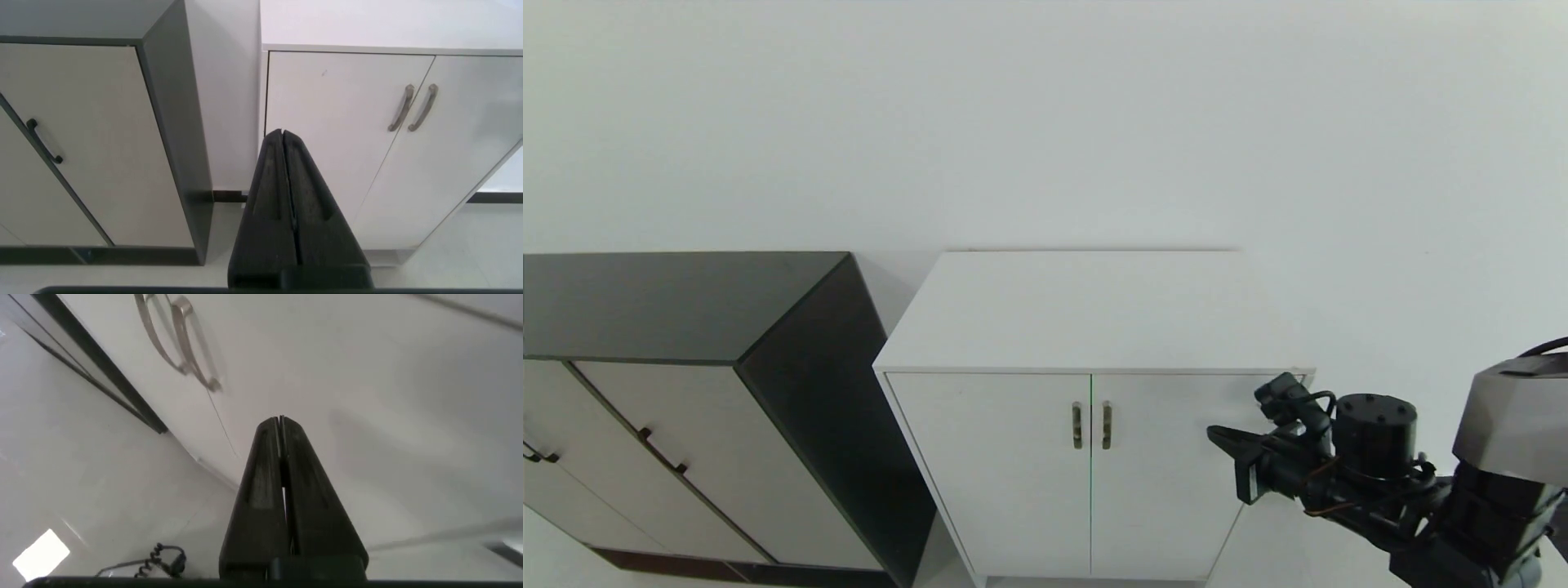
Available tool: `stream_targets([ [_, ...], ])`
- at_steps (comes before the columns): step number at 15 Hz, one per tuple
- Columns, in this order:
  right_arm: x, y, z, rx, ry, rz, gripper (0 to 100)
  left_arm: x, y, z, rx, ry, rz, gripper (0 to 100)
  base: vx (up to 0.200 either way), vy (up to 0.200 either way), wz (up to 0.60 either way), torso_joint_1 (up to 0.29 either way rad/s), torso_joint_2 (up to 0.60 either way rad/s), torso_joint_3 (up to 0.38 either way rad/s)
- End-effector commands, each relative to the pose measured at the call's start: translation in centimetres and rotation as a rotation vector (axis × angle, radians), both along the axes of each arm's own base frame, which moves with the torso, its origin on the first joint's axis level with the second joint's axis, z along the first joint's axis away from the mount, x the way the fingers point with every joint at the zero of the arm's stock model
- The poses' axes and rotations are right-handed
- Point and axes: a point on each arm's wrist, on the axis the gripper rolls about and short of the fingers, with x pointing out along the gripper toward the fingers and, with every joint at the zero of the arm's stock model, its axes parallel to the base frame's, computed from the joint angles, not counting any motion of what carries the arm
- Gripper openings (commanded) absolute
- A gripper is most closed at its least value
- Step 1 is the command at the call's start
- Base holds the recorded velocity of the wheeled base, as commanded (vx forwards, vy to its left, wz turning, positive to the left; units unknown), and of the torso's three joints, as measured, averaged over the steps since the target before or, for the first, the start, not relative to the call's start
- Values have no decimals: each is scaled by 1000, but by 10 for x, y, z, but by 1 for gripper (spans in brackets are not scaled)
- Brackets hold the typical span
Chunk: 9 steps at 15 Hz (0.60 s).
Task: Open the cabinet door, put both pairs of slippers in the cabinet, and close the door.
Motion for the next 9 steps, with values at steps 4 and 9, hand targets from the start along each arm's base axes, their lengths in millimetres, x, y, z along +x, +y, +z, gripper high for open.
stream_targets([
  [4, -65, -51, 15, -37, 23, -84, 0, 0, 0, 0, -1, 1, 1, 0, 0, 0, 0, 0, 0, 0],
  [9, -88, -66, 35, -32, -9, -124, 0, 0, 0, 0, -1, 1, 3, 0, 0, 0, 0, 0, 0, 0],
])
